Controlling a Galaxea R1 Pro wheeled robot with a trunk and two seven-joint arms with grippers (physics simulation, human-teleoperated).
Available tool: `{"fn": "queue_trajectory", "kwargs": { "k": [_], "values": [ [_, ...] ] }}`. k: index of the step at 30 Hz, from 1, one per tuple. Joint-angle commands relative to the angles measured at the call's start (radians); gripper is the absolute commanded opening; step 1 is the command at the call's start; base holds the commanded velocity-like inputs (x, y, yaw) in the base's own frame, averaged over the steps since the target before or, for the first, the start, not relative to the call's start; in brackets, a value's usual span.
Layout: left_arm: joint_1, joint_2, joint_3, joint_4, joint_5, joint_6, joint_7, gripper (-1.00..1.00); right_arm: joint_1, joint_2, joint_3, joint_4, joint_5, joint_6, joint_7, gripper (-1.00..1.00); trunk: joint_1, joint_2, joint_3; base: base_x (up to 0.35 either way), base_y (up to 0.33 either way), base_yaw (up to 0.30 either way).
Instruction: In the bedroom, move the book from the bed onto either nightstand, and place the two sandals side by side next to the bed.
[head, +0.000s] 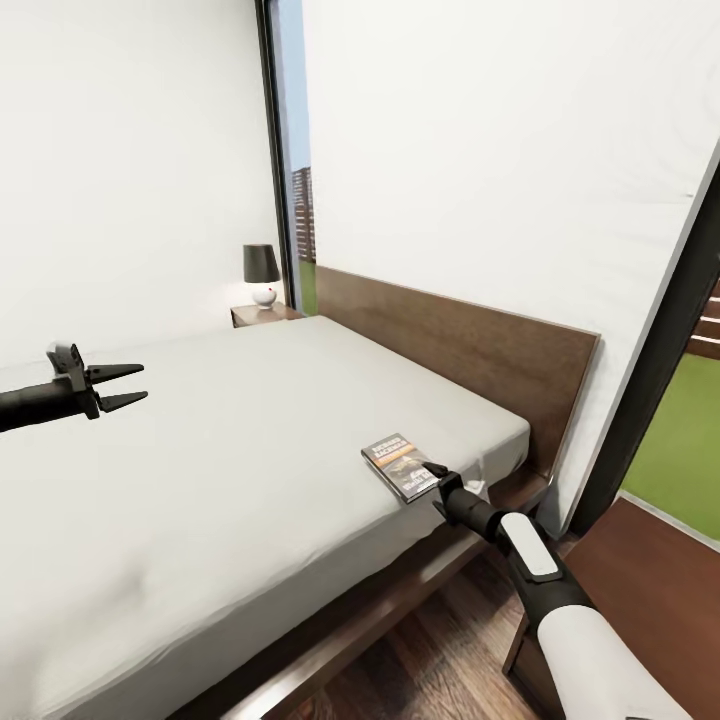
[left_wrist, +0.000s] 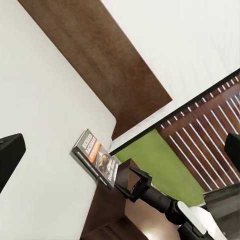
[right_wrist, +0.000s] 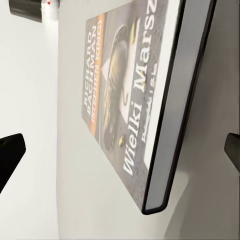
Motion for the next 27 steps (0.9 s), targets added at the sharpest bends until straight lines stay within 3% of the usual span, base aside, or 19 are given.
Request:
{"fn": "queue_trajectory", "kwargs": {
  "k": [1,27],
  "values": [
    [-0.001,-0.001,0.004,0.0,-0.011,0.01,-0.008,1.0,-0.001,0.001,-0.01,0.0,0.001,0.007,-0.002,1.0,0.0,0.0,-0.001,0.0,0.0,0.0],
    [-0.001,-0.001,0.004,0.0,-0.011,0.01,-0.008,1.0,-0.001,0.002,-0.031,0.0,0.001,0.007,-0.031,1.0,0.0,0.0,-0.001,0.0,0.0,0.0]
  ]
}}
